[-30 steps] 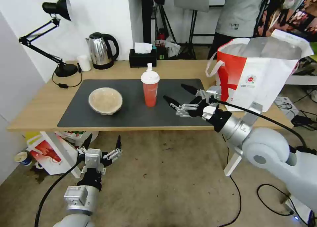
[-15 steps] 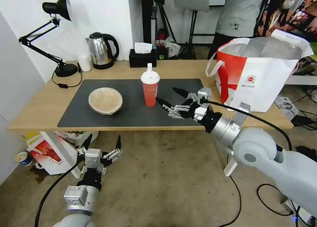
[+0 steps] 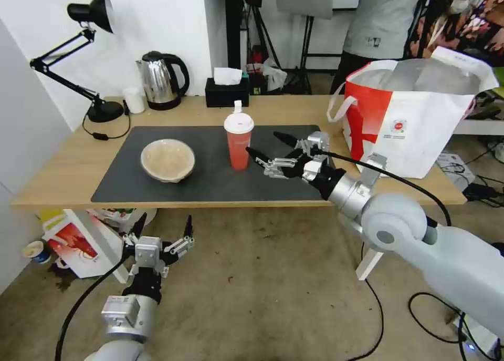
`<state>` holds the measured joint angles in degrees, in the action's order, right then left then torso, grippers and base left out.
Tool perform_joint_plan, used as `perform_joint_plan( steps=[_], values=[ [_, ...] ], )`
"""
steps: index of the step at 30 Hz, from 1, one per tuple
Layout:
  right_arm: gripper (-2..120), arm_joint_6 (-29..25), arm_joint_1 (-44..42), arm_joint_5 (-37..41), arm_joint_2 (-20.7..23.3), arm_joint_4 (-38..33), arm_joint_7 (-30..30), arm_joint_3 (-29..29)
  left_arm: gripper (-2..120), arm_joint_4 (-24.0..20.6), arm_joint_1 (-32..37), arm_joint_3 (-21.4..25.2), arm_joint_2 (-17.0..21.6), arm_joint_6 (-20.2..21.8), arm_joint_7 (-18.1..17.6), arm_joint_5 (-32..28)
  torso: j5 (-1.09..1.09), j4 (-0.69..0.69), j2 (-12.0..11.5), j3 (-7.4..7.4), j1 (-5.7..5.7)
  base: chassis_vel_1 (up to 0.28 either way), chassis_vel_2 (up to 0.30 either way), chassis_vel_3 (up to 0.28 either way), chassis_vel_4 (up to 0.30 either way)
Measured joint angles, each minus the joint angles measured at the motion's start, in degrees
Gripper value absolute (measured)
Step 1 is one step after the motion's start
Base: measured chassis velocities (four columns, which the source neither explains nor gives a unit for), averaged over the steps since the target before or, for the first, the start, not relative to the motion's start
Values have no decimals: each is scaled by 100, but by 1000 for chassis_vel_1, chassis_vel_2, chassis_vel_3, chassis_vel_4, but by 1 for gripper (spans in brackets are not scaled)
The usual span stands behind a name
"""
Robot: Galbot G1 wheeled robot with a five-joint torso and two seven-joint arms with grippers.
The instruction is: Pick up the trash from the table and place it into the takeout bag.
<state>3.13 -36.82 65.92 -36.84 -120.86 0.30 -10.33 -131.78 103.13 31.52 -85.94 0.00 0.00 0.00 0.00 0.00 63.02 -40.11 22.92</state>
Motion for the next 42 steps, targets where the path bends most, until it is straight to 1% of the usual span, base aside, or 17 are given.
perform_joint_plan(
  steps=[11,22,28,42],
  values=[
    [100,48,99,6,-56,68,50,-140,100,0,0,0,0,0,0,0,0,0,0,0,0,0,0,0,0],
    [100,62,283,264,-90,52,65,-303,100,0,0,0,0,0,0,0,-1,0,0,0,0,0,0,0,0],
    [100,63,343,275,-121,143,65,-324,100,0,0,0,0,0,0,0,0,0,0,0,0,0,0,0,0],
    [100,56,576,275,-493,493,48,-541,100,0,0,0,0,0,0,0,0,0,1,0,0,0,0,0,0]
  ],
)
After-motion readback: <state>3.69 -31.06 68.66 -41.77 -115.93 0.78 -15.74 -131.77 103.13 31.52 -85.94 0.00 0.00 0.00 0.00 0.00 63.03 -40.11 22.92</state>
